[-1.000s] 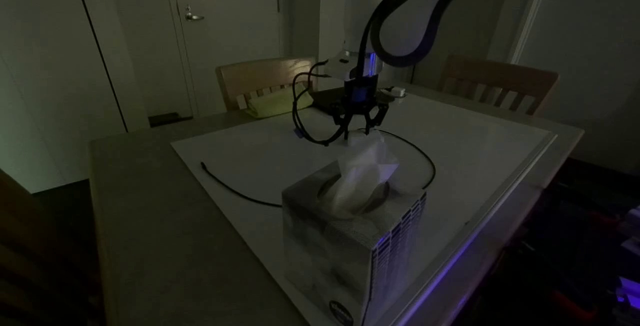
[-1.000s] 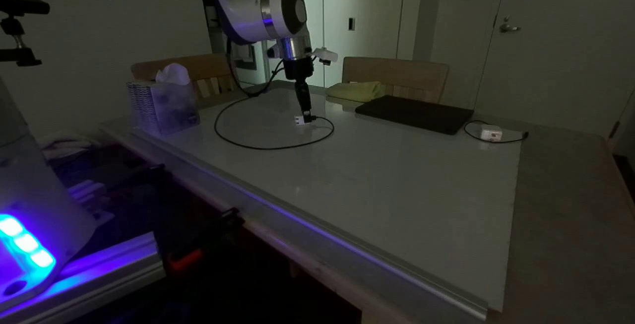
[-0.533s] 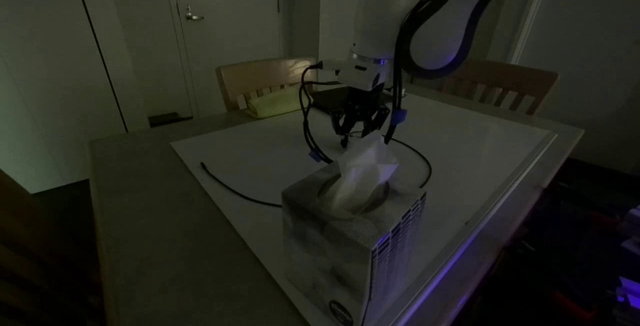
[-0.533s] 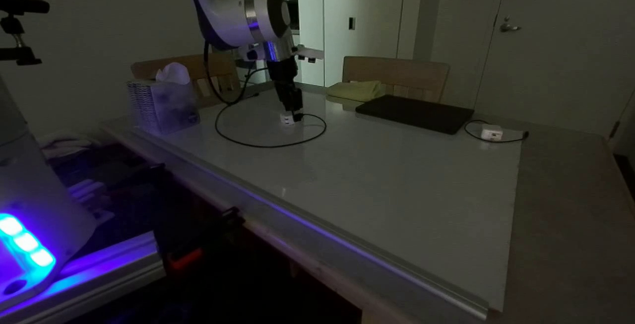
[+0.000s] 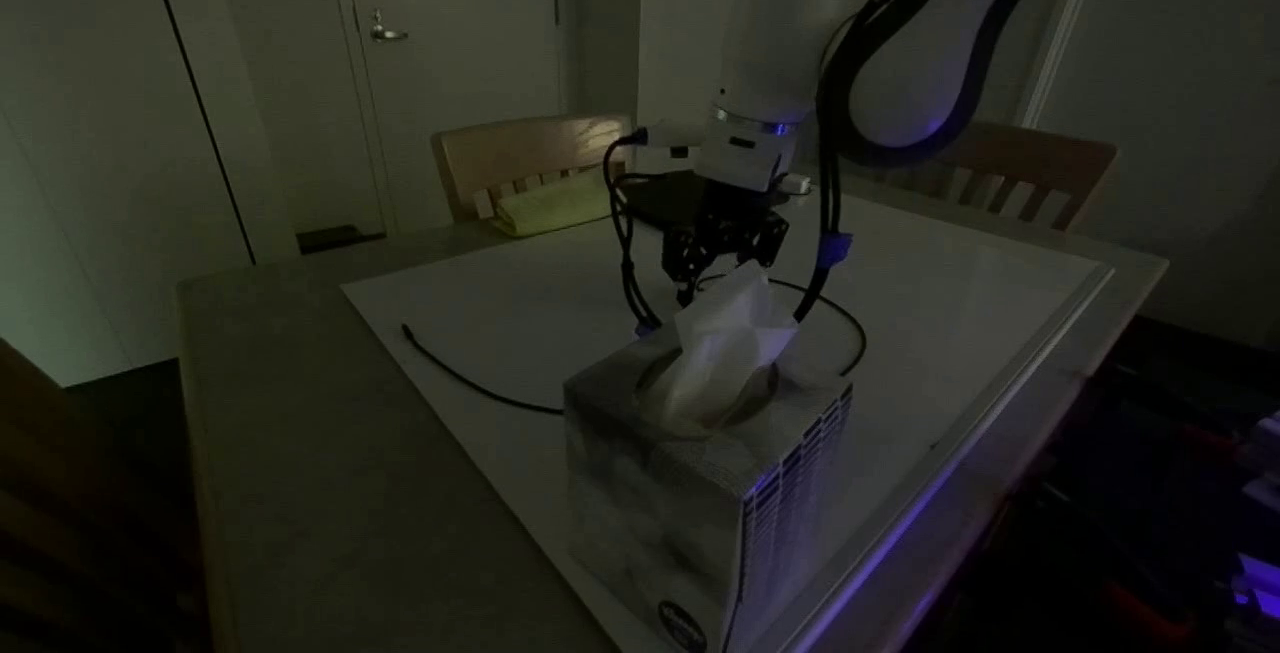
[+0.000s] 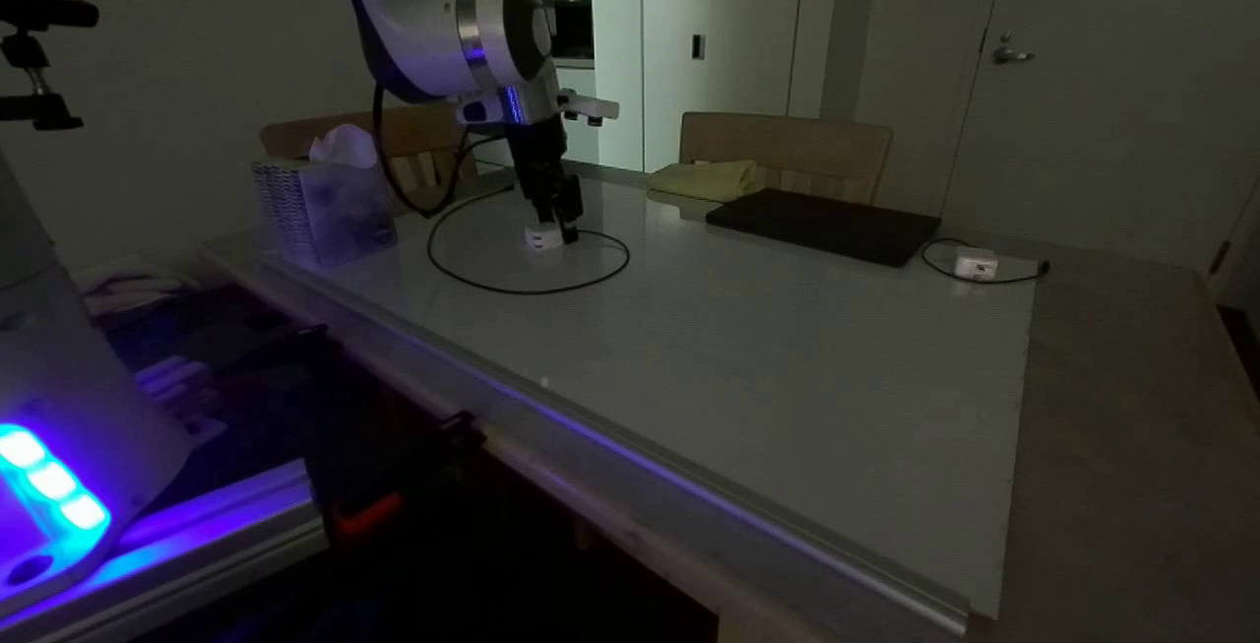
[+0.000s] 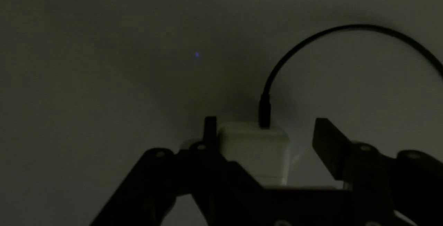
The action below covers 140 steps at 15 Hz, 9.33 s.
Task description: Put the charging cable in circle form.
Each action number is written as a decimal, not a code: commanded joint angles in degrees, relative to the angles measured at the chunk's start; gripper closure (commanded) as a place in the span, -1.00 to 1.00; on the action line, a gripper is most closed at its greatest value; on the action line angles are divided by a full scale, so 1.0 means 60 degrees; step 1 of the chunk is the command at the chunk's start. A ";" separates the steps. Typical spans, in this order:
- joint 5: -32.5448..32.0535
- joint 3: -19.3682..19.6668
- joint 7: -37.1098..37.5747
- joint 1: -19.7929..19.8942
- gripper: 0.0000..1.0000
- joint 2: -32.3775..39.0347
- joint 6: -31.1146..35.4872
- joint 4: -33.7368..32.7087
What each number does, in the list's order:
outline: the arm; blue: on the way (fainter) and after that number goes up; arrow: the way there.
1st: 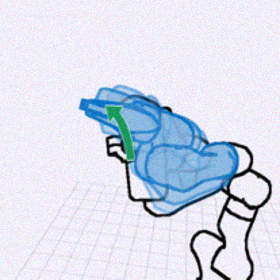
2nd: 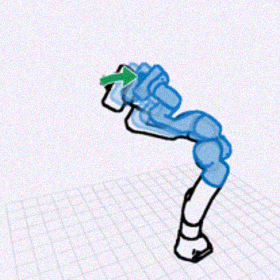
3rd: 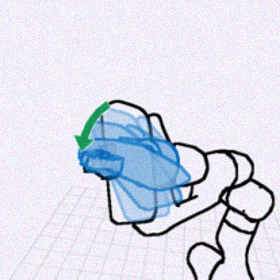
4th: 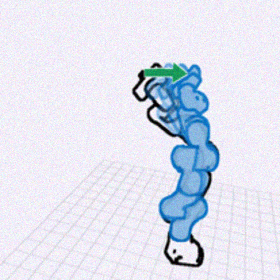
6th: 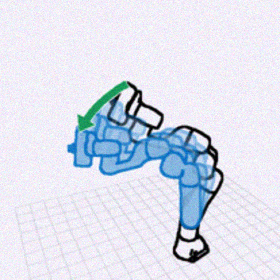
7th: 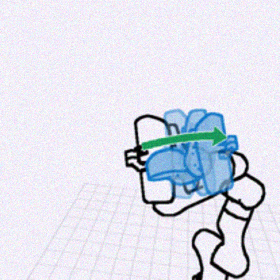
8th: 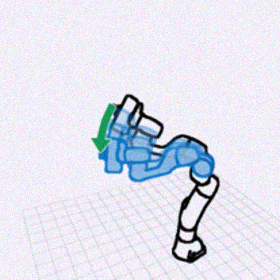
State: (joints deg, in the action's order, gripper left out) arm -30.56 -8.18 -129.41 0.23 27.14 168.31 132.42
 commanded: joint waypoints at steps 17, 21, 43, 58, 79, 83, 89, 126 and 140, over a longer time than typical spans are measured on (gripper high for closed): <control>0.0800 0.1778 0.6153 -0.1348 -1.00 -0.1179 -0.0016 -0.0257; -0.0133 0.2171 0.6827 -0.1888 -1.00 -0.1009 0.0245 -0.0332; 0.1294 0.0640 1.2156 -0.2177 -1.00 0.0190 -0.1635 -0.2550; 0.1506 0.0402 1.7946 -0.3081 -1.00 0.1908 -0.4350 -0.5545; 0.3191 0.0404 2.2747 -0.4282 -1.00 0.4746 -0.4112 -0.9231; 0.2898 0.1196 2.3906 -0.4822 -1.00 0.5072 -0.3824 -0.9631; 0.3151 0.1352 2.4592 -0.4932 -1.00 0.5464 -0.4084 -1.0119; 0.1857 0.4421 2.9344 -0.5707 0.96 0.3950 -0.2671 -0.7876; 0.1794 0.5236 3.5952 -0.5936 0.99 0.3530 -0.4649 -0.6723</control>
State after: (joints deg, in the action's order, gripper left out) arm -18.80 23.39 79.04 -35.99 51.94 141.18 86.54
